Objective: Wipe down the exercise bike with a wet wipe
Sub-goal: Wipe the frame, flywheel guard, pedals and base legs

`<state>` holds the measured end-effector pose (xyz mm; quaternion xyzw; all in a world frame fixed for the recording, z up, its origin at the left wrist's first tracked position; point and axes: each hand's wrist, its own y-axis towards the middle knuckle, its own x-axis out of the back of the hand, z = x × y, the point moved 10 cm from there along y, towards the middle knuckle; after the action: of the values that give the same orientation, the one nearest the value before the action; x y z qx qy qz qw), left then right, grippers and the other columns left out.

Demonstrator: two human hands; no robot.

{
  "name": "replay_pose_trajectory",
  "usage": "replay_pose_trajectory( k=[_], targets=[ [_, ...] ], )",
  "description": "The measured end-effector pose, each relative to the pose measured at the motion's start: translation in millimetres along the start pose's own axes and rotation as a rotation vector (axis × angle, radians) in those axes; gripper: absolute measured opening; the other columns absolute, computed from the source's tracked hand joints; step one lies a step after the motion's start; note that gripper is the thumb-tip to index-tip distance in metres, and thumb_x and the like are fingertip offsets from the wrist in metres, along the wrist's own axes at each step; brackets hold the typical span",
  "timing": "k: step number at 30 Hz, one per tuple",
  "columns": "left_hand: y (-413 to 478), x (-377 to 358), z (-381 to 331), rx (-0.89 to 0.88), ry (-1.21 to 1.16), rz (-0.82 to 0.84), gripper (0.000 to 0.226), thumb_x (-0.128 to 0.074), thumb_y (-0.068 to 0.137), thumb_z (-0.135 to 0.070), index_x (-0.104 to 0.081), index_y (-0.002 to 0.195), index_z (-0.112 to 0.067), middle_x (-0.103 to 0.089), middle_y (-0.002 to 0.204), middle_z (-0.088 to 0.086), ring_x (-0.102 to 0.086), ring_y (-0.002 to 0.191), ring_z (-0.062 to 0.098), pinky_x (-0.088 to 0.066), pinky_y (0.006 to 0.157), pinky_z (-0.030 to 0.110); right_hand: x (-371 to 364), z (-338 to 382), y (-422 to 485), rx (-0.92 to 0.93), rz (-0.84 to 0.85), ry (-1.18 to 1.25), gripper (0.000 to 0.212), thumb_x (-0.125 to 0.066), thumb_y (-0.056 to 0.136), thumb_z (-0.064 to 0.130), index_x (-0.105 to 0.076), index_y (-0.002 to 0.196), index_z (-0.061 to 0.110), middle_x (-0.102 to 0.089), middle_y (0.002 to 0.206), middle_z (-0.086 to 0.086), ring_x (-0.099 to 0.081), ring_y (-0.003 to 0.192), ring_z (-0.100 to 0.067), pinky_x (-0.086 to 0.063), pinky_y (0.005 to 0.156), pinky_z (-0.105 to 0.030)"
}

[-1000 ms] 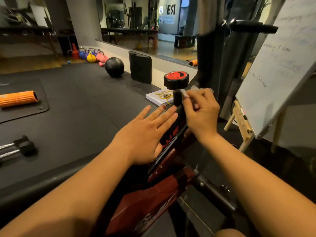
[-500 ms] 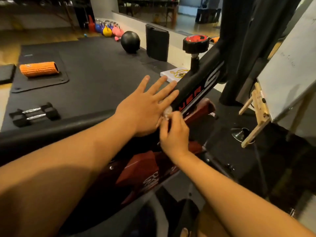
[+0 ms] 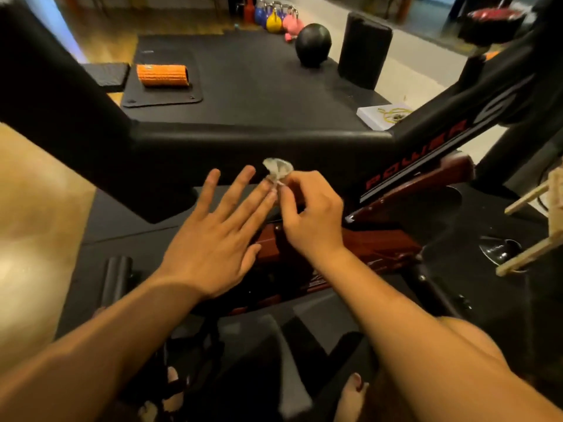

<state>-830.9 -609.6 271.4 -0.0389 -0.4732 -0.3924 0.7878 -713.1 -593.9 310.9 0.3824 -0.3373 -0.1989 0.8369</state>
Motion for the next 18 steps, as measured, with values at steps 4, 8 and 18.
replay_pose_trajectory(
  k=[4, 8, 18],
  targets=[
    [-24.9, 12.9, 39.5, 0.113, 0.001, -0.034, 0.076, -0.033, 0.097, -0.048, -0.004, 0.157, -0.011, 0.010, 0.164, 0.012, 0.014, 0.151, 0.032, 0.004, 0.120, 0.059, 63.3, -48.5, 17.6, -0.312, -0.404, -0.018, 0.007, -0.062, 0.085, 0.012, -0.066, 0.090, 0.009, -0.065, 0.088, -0.007, -0.060, 0.080, -0.018, -0.048, 0.076, -0.023],
    [-44.6, 17.7, 65.7, 0.262, 0.029, -0.015, 0.086, -0.035, 0.094, -0.056, 0.007, 0.157, -0.014, 0.022, 0.162, 0.010, 0.022, 0.147, 0.038, 0.006, 0.115, 0.067, 56.8, -25.0, 18.2, -0.356, -0.449, -0.011, 0.011, -0.060, 0.087, 0.012, -0.066, 0.094, 0.008, -0.064, 0.094, -0.008, -0.054, 0.082, -0.005, -0.038, 0.076, -0.007],
    [-85.7, 41.2, 141.0, 0.465, 0.042, -0.143, 0.088, -0.046, 0.092, -0.053, -0.002, 0.158, -0.016, 0.009, 0.164, 0.010, 0.011, 0.150, 0.038, -0.001, 0.114, 0.070, -55.1, 156.9, 33.4, 0.417, 0.071, 0.097, 0.011, -0.068, 0.084, 0.001, -0.073, 0.094, 0.001, -0.063, 0.086, -0.012, -0.056, 0.076, -0.013, -0.041, 0.072, -0.011]
  ],
)
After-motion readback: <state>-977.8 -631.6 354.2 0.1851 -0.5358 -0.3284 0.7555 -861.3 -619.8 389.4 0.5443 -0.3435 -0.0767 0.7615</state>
